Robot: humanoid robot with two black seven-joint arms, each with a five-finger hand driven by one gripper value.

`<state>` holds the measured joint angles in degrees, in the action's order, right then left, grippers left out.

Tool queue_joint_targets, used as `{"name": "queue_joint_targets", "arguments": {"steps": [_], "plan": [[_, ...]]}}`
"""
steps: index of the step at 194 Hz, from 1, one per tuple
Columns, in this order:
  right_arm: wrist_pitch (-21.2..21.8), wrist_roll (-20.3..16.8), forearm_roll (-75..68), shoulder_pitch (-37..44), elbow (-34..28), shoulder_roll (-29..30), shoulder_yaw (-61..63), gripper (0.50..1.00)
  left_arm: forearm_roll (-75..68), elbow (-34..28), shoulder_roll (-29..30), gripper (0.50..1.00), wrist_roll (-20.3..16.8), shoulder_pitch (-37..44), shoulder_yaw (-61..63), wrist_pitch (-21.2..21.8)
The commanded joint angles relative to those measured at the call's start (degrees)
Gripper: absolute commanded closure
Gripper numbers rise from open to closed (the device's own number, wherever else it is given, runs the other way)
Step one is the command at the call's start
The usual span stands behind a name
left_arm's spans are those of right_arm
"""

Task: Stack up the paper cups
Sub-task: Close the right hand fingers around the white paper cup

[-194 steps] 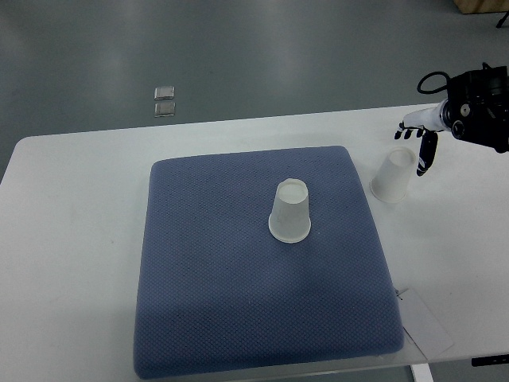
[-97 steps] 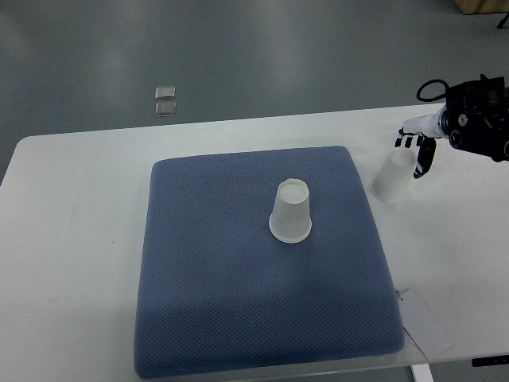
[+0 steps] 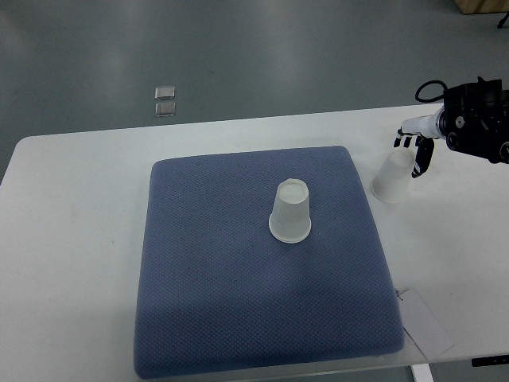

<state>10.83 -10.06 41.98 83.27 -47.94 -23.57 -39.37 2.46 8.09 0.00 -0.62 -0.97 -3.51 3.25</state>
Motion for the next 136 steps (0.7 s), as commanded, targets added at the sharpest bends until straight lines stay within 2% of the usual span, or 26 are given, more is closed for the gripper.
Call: {"name": "queue_joint_targets", "arguments": {"steps": [1, 136], "plan": [[0.0, 0.0, -0.1, 0.0, 0.3, 0.2, 0.0, 0.675, 0.0, 0.0, 0.0, 0.500, 0.0, 0.0, 0.0, 0.0], [0.2, -0.1, -0.5, -2.2, 2.2, 1.8, 4.0, 0.664, 0.0, 0.0, 0.0, 0.500, 0.0, 0.0, 0.0, 0.0]]}}
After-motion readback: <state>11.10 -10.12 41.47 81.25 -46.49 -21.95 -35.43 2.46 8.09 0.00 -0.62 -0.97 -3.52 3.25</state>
